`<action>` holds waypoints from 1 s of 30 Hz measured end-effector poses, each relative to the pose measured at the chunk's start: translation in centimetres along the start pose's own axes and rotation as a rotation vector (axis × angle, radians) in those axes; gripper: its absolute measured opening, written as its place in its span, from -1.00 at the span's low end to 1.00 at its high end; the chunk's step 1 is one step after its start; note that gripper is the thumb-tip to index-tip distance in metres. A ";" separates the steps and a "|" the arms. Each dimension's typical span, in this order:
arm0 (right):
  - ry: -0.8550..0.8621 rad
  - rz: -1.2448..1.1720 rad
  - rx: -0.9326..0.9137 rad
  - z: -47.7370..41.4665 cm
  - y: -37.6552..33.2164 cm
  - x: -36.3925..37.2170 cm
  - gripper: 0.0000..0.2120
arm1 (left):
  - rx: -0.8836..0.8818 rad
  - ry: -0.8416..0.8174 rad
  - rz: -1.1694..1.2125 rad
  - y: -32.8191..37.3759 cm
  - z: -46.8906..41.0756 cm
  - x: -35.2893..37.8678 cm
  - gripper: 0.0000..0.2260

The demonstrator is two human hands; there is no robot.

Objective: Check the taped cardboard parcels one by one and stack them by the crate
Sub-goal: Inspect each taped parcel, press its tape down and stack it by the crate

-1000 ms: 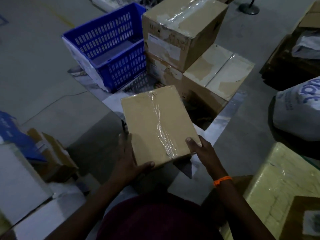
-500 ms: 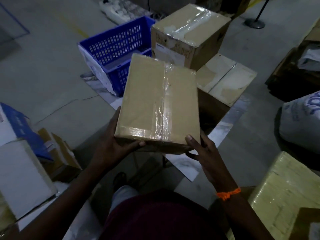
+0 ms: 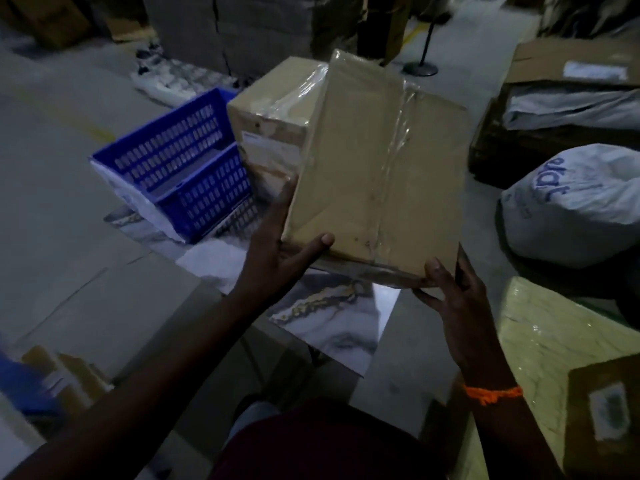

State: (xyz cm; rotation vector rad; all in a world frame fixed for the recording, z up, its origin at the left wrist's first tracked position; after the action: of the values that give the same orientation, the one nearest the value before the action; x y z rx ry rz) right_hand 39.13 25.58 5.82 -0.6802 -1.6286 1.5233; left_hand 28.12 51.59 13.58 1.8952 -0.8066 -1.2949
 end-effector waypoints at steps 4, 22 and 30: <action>0.089 0.039 -0.038 -1.4 -1.2 -3.8 -0.51 | 0.103 -0.246 -0.099 -0.6 -6.3 3.3 -0.17; 0.005 0.301 0.017 -18.5 -2.4 -4.4 -0.49 | 0.006 -0.463 -0.764 -7.7 -25.6 1.3 -0.49; -0.024 0.504 0.013 -21.2 0.0 -4.0 0.07 | -0.007 -0.285 -0.871 -10.2 -27.1 -1.4 -0.19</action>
State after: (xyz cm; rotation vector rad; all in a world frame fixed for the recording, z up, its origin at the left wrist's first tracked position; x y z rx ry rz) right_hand 58.88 34.18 4.44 -1.1304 -1.5314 1.8941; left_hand 54.38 63.79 12.96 2.1670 -0.0538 -2.1025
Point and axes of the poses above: each hand's wrist, its own z-axis away from the middle knuckle, its own x-axis out of the palm, y = z × x, the point moved 9 cm from there along -z, towards the middle knuckle, and after that the axes turned 15 degrees about -y, right-handed, at the moved point
